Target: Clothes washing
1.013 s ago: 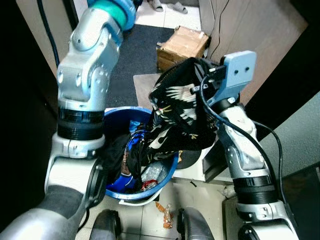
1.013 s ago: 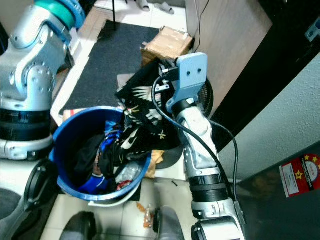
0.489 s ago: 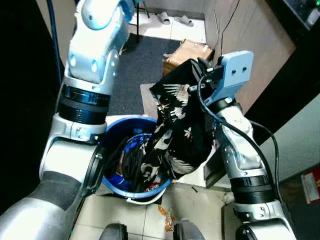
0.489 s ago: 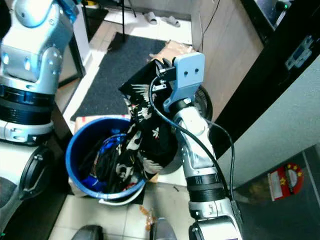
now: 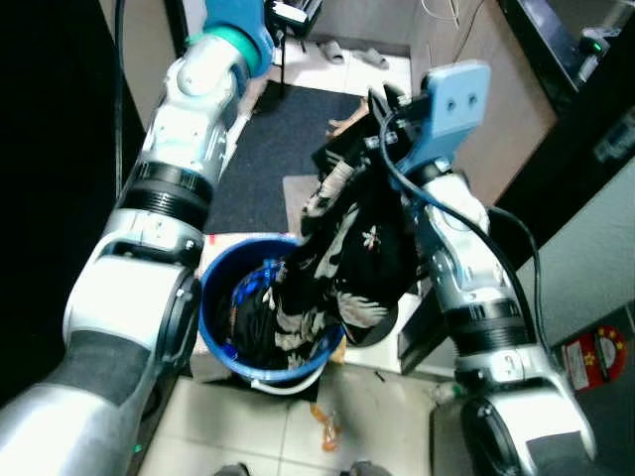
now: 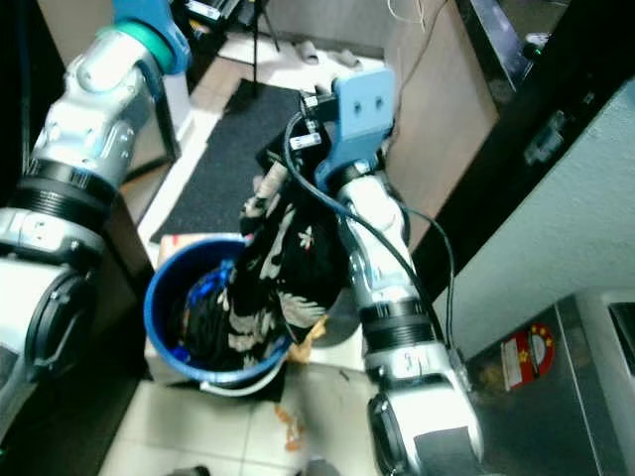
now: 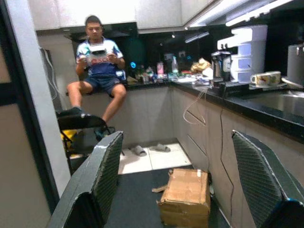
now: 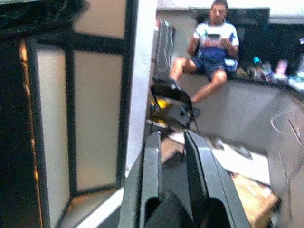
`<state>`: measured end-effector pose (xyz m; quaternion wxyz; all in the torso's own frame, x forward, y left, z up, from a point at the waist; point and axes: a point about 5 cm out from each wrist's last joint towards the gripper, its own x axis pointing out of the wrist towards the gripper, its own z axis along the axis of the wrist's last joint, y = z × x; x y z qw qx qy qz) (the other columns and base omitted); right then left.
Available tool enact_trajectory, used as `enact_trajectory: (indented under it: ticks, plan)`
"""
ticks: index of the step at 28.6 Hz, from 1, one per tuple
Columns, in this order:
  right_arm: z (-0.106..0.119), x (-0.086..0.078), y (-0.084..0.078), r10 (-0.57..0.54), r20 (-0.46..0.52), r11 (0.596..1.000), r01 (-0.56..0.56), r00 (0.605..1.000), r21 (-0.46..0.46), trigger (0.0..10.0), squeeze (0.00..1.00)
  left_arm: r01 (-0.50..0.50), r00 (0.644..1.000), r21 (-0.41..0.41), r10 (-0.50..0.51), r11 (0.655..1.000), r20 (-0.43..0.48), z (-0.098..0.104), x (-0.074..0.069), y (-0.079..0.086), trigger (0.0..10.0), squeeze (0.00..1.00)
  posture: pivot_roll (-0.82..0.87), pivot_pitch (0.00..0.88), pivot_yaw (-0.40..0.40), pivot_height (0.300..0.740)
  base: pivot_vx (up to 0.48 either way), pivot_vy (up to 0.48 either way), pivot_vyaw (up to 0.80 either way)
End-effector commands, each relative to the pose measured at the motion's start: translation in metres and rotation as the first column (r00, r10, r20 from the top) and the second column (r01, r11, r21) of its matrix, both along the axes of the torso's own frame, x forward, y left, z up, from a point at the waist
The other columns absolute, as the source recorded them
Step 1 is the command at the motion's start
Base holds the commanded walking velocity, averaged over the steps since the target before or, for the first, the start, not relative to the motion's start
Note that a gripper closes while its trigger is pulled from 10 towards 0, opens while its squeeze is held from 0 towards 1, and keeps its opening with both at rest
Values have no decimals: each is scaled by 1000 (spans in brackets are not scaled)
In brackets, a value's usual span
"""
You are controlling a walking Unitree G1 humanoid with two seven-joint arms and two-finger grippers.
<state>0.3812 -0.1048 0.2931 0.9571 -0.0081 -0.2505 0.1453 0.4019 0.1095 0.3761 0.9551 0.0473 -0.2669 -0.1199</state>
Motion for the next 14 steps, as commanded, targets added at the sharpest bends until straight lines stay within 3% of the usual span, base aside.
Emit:
enact_trajectory:
  ticks: [1,2,5,11,14]
  plan:
    - [19,11,-14,-56,26,997,54,998,58,10000,0,-38,999,-3,38,999,-27,-19,-1,14,10000,0,67,69,-66,739,0,0,0]
    - [19,11,-14,-56,26,997,54,998,58,10000,0,-38,999,-3,38,999,-27,-19,-1,14,10000,0,67,69,-66,739,0,0,0]
    - [35,26,-22,-121,-7,990,121,993,78,10000,0,-106,994,-13,105,994,-31,-47,-14,39,10000,0,81,91,-76,740,0,0,0]
    - [39,29,-22,-133,-9,988,134,991,82,10000,0,-128,991,-1,128,992,-28,-59,-20,46,10000,0,80,103,-72,740,0,0,0]
    - [47,29,-22,-141,17,986,139,990,94,10000,0,-128,990,12,129,992,-49,-75,-33,49,10000,0,72,117,-56,740,0,0,0]
